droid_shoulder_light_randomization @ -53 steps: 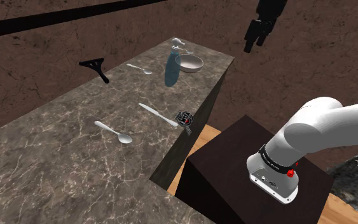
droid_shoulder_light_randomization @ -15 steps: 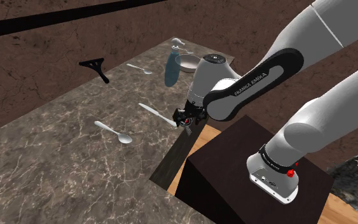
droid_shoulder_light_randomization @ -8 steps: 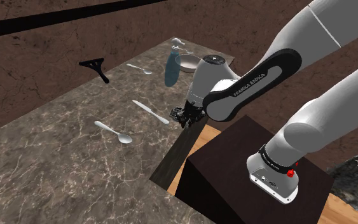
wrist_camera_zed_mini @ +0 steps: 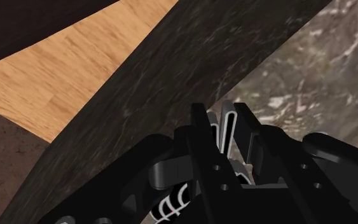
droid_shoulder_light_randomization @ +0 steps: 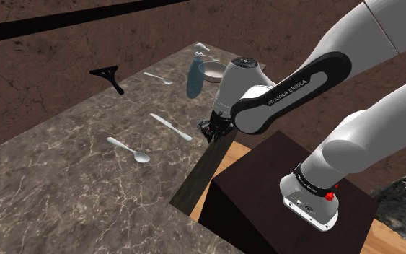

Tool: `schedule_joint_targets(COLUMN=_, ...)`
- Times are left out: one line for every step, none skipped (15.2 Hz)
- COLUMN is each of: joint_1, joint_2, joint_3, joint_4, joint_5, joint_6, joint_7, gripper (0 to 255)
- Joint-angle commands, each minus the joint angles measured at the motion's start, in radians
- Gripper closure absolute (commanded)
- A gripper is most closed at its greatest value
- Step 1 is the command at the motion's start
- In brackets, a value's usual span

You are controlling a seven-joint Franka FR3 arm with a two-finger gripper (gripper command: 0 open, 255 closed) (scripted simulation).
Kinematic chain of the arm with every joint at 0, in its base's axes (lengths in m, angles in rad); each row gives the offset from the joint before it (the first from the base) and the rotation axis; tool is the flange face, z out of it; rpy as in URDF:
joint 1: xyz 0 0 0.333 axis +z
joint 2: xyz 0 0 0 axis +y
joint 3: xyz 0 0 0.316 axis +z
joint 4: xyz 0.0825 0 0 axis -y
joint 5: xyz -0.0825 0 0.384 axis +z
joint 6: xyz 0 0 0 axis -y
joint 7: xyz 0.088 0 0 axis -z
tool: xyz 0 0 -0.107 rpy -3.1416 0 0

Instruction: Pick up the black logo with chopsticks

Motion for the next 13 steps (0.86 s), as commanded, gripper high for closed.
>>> schedule_joint_targets(joint_1=0.01, joint_2=-0.032, joint_3=-0.01, joint_4=0.007, joint_5=0.013, joint_6=-0.039, joint_7=-0.011, gripper=255)
schedule_joint_targets(joint_1=0.015, joint_2=-0.05, joint_3=-0.016, joint_4=0.01, joint_5=0.019, joint_6=-0.059, joint_7=-0.015, gripper=255)
schedule_joint_targets(joint_1=0.019, joint_2=-0.067, joint_3=-0.021, joint_4=0.013, joint_5=0.024, joint_6=-0.079, joint_7=-0.019, gripper=255)
schedule_joint_targets(joint_1=0.023, joint_2=-0.083, joint_3=-0.027, joint_4=0.017, joint_5=0.028, joint_6=-0.099, joint_7=-0.023, gripper=255)
schedule_joint_targets(joint_1=0.027, joint_2=-0.1, joint_3=-0.032, joint_4=0.021, joint_5=0.031, joint_6=-0.119, joint_7=-0.026, gripper=255)
schedule_joint_targets(joint_1=0.03, joint_2=-0.115, joint_3=-0.037, joint_4=0.025, joint_5=0.034, joint_6=-0.139, joint_7=-0.028, gripper=255)
schedule_joint_targets(joint_1=0.033, joint_2=-0.131, joint_3=-0.042, joint_4=0.029, joint_5=0.036, joint_6=-0.158, joint_7=-0.031, gripper=255)
schedule_joint_targets(joint_1=0.035, joint_2=-0.146, joint_3=-0.046, joint_4=0.034, joint_5=0.038, joint_6=-0.177, joint_7=-0.033, gripper=255)
schedule_joint_targets(joint_1=0.038, joint_2=-0.16, joint_3=-0.051, joint_4=0.039, joint_5=0.039, joint_6=-0.197, joint_7=-0.035, gripper=255)
schedule_joint_targets(joint_1=0.04, joint_2=-0.174, joint_3=-0.056, joint_4=0.044, joint_5=0.04, joint_6=-0.216, joint_7=-0.036, gripper=255)
schedule_joint_targets(joint_1=0.042, joint_2=-0.188, joint_3=-0.06, joint_4=0.05, joint_5=0.04, joint_6=-0.235, joint_7=-0.038, gripper=255)
schedule_joint_targets(joint_1=0.042, joint_2=-0.19, joint_3=-0.061, joint_4=0.051, joint_5=0.04, joint_6=-0.237, joint_7=-0.038, gripper=255)
schedule_joint_targets(joint_1=0.042, joint_2=-0.19, joint_3=-0.061, joint_4=0.051, joint_5=0.04, joint_6=-0.237, joint_7=-0.038, gripper=255)
